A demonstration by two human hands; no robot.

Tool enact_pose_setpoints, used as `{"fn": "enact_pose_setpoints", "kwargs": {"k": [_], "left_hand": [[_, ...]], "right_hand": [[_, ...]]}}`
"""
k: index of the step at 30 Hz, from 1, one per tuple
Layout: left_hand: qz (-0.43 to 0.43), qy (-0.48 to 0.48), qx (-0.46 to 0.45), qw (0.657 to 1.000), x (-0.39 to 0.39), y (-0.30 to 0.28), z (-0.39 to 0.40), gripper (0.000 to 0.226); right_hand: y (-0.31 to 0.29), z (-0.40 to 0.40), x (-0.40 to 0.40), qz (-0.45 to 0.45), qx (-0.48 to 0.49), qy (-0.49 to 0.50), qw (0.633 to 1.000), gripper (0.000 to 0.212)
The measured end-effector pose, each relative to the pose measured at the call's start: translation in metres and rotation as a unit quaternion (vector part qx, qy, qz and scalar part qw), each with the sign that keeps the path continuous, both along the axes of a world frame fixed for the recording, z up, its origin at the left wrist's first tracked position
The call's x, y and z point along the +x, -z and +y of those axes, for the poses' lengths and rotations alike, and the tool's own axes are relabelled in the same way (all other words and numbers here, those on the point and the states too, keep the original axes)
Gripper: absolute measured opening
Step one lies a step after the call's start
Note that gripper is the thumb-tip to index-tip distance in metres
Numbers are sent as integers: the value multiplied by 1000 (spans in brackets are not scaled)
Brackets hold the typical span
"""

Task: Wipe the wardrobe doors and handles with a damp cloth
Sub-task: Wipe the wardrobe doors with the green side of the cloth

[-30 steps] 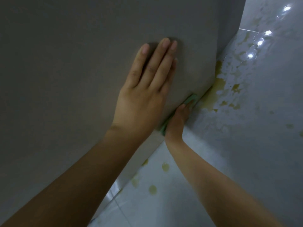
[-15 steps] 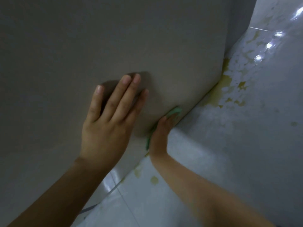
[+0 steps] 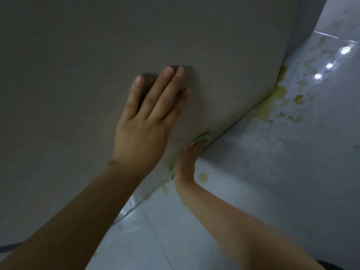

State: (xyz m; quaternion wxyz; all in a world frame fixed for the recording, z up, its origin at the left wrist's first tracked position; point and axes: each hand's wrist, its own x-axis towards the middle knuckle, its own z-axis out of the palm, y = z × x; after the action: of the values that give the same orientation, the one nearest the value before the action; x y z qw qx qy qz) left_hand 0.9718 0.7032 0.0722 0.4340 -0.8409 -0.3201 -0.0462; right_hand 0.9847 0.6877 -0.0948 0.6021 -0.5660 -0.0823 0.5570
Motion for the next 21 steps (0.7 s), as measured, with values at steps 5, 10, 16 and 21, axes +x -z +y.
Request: {"fn": "enact_pose_setpoints", "kwargs": {"k": [5, 10, 16, 21], "left_hand": [[-21, -15, 6, 1000, -16, 4, -11, 52], [-32, -21, 2, 999, -25, 7, -18, 54], [-52, -84, -5, 995, -52, -3, -40, 58], [-77, -138, -18, 987, -80, -7, -62, 61]], "right_hand": [[19, 26, 50, -54, 3, 31, 998, 53], [-3, 33, 48, -134, 43, 71, 987, 60], [-38, -4, -6, -292, 255, 22, 922, 57], [-14, -13, -6, -504, 374, -49, 777, 43]]}}
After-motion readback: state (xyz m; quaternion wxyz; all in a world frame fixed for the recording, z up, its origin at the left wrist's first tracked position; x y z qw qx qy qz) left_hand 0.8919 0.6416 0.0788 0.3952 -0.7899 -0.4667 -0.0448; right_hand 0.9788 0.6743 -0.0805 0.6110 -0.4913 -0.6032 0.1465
